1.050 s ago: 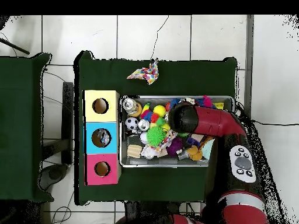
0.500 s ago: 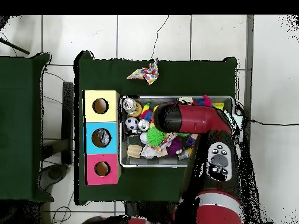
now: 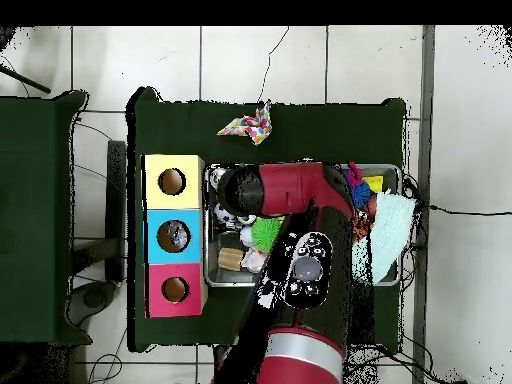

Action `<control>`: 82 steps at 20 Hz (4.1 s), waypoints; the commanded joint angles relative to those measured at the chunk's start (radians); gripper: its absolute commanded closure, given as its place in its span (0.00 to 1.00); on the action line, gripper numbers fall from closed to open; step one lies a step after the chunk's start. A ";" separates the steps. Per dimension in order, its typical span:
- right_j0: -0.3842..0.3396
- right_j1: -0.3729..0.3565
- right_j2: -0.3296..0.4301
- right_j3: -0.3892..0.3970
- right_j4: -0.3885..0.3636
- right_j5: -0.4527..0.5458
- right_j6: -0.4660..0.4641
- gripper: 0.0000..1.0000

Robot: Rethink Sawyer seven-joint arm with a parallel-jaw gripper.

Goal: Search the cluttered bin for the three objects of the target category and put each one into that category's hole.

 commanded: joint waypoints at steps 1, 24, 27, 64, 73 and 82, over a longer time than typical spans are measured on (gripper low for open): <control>0.035 0.032 -0.068 -0.086 0.027 0.152 0.261 1.00; -0.013 0.110 -0.003 -0.225 0.092 0.160 0.122 1.00; -0.070 0.126 0.062 -0.239 0.104 0.131 0.028 1.00; -0.212 0.072 0.260 -0.036 0.079 -0.169 0.073 0.00; -0.251 0.069 0.275 0.006 0.062 -0.213 0.078 0.00; -0.206 -0.013 0.179 0.112 0.070 -0.235 0.187 0.00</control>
